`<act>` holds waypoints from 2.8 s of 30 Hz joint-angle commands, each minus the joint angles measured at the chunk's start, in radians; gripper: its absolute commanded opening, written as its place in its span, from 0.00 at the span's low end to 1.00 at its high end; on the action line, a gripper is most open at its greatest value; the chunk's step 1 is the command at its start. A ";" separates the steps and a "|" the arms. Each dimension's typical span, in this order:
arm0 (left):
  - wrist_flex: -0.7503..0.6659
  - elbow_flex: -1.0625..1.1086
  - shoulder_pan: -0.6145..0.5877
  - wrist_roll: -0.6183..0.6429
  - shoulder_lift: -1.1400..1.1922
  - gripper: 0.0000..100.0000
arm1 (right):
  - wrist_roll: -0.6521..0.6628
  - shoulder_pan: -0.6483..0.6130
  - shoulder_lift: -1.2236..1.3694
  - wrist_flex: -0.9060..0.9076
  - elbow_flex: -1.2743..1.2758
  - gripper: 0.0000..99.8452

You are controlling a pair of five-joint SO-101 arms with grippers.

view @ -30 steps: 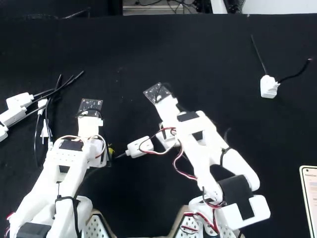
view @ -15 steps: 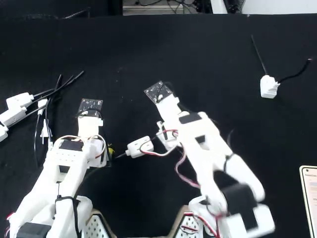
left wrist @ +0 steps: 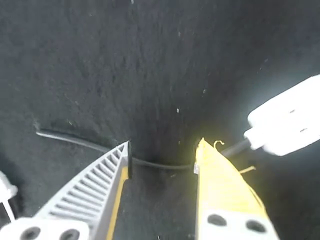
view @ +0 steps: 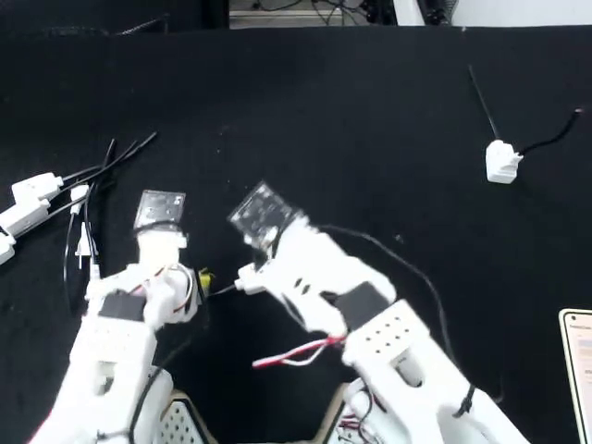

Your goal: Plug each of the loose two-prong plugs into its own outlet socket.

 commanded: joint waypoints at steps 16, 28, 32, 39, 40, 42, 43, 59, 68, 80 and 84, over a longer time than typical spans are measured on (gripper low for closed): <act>0.224 0.045 -0.076 0.077 -0.717 0.22 | -0.009 -0.161 -0.025 -0.322 0.191 0.01; 0.221 0.027 -0.047 0.072 -0.724 0.22 | -0.063 -0.163 0.366 -0.259 -0.059 0.01; 0.193 0.068 0.031 0.043 -0.721 0.22 | -0.064 -0.195 0.335 -0.252 -0.051 0.01; 0.135 0.127 0.038 0.005 -0.721 0.22 | -0.064 -0.212 0.134 -0.169 0.001 0.01; 0.135 0.130 0.036 0.005 -0.721 0.22 | -0.064 -0.209 0.097 -0.155 0.008 0.01; 0.135 0.131 0.025 0.005 -0.721 0.22 | -0.064 -0.201 0.025 -0.123 0.027 0.01; 0.133 0.131 0.015 0.006 -0.721 0.22 | -0.064 -0.201 -0.012 -0.107 0.035 0.01; 0.132 0.131 -0.016 0.008 -0.721 0.22 | -0.064 -0.201 -0.193 -0.081 0.101 0.01; 0.137 0.133 -0.008 0.008 -0.721 0.22 | -0.097 -0.199 -0.193 -0.080 0.059 0.01; 0.132 0.153 -0.015 0.006 -0.721 0.22 | -0.097 -0.198 -0.185 -0.072 0.048 0.01; 0.132 0.150 -0.016 0.006 -0.721 0.22 | -0.097 -0.198 -0.185 -0.072 0.050 0.01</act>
